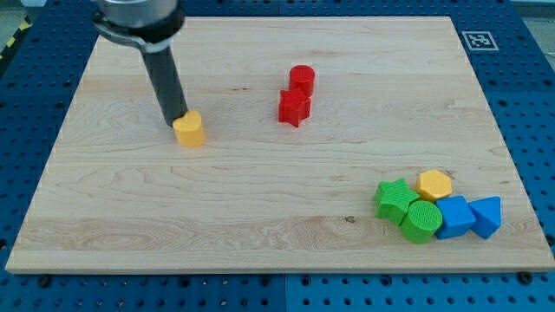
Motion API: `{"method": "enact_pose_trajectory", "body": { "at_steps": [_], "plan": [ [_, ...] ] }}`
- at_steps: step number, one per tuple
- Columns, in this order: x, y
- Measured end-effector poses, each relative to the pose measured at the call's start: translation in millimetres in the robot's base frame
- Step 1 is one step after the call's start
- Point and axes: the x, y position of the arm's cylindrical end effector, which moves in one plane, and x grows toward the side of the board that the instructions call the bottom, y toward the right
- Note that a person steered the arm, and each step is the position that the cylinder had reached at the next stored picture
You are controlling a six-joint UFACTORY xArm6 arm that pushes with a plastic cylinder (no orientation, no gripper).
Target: Move the heart below the red star
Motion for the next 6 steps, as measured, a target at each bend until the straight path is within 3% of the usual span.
{"method": "enact_pose_trajectory", "body": {
  "at_steps": [2, 4, 6],
  "plan": [
    [13, 39],
    [39, 8],
    [43, 64]
  ]
}}
